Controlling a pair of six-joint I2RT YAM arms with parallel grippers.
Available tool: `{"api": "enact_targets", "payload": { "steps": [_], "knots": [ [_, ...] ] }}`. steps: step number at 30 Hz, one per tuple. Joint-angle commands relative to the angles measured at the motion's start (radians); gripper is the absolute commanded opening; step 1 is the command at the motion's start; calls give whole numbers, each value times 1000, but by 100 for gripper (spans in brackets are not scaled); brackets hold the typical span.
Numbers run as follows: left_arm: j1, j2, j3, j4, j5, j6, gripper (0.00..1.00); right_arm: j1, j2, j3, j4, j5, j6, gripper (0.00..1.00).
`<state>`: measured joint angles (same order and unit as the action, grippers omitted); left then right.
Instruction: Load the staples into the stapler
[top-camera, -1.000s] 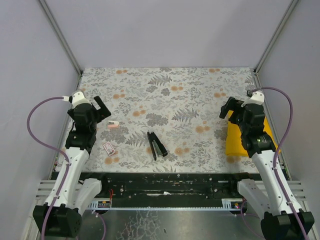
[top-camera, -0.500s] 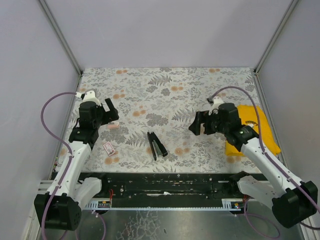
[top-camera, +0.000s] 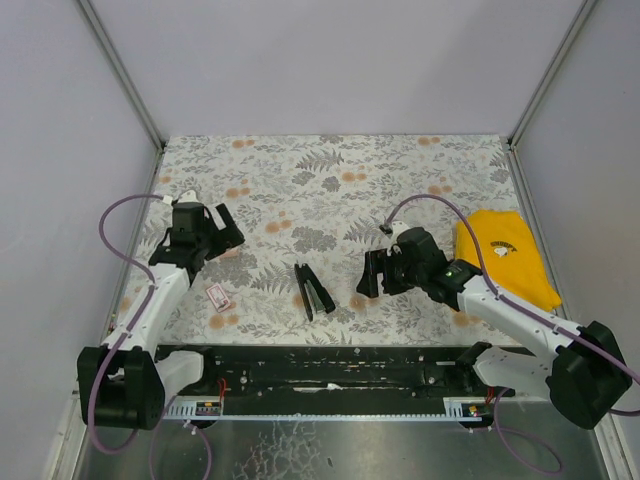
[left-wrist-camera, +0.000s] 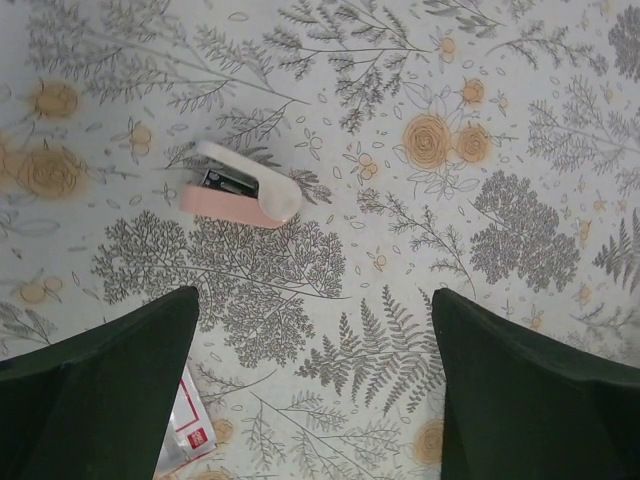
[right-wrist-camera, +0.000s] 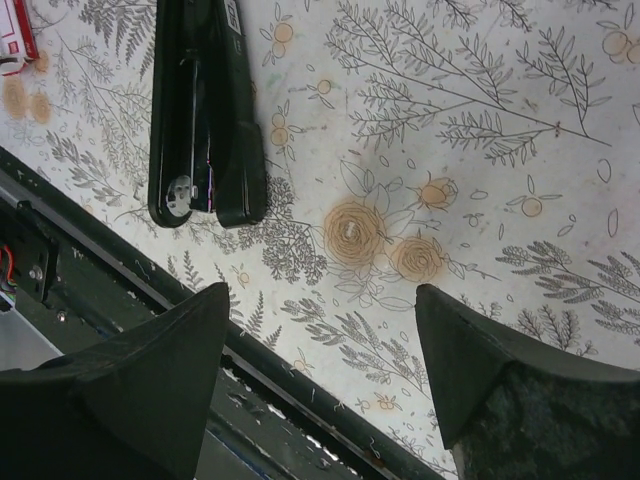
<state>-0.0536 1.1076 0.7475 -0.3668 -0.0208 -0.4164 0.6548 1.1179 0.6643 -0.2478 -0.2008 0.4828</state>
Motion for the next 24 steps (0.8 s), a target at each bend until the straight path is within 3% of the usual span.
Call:
{"api": "enact_targets", "payload": {
  "steps": [1, 13, 18, 24],
  "knots": [
    [35, -19, -49, 57, -29, -189, 100, 15, 19, 50, 55, 15, 19, 81],
    [76, 35, -204, 166, -71, -275, 100, 43, 56, 40, 105, -38, 39, 81],
    [85, -67, -260, 98, -208, -391, 100, 85, 96, 38, 137, -20, 58, 81],
    [85, -146, -335, 36, -235, -485, 100, 104, 143, 39, 152, 1, 66, 80]
  ]
}}
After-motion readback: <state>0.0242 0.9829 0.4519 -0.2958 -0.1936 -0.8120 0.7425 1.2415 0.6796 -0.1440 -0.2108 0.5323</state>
